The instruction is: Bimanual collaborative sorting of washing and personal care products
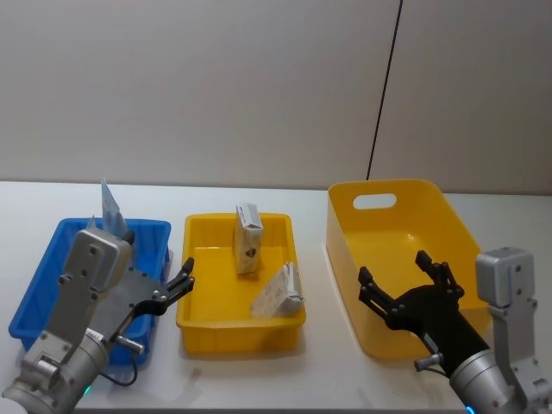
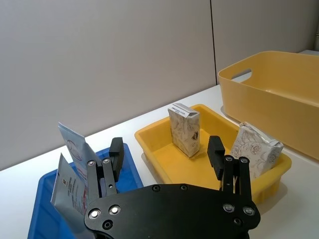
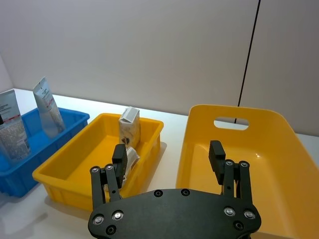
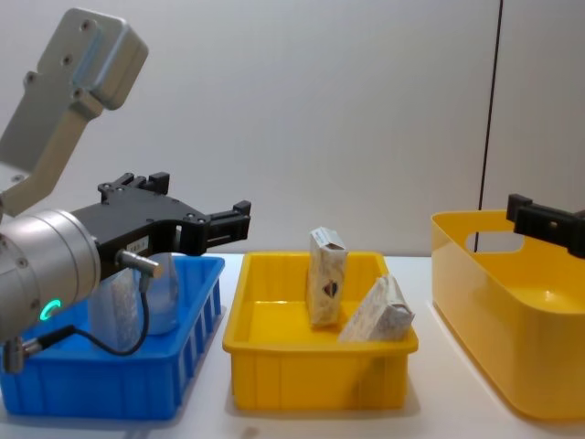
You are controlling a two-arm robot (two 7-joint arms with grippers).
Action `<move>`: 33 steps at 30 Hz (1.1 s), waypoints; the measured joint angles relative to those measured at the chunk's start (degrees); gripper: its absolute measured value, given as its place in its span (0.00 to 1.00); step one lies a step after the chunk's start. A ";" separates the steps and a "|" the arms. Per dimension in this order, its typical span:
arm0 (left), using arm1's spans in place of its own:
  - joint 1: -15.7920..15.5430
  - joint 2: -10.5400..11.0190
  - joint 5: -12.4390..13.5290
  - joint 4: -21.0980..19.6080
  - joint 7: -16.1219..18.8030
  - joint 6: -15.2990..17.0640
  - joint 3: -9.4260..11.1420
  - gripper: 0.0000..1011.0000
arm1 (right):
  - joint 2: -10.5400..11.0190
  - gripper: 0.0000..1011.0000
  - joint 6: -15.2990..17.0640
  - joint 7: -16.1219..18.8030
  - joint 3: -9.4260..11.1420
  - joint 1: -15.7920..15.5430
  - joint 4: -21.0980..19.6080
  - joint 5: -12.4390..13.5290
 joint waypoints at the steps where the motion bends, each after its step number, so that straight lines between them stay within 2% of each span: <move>1: 0.00 0.00 0.00 0.00 0.00 0.00 0.00 0.99 | 0.00 0.99 0.00 0.00 0.00 0.00 0.00 0.00; 33: 0.00 0.00 0.00 0.00 0.00 0.00 0.00 0.99 | -0.10 0.99 0.19 -0.01 -0.11 0.06 0.00 -0.13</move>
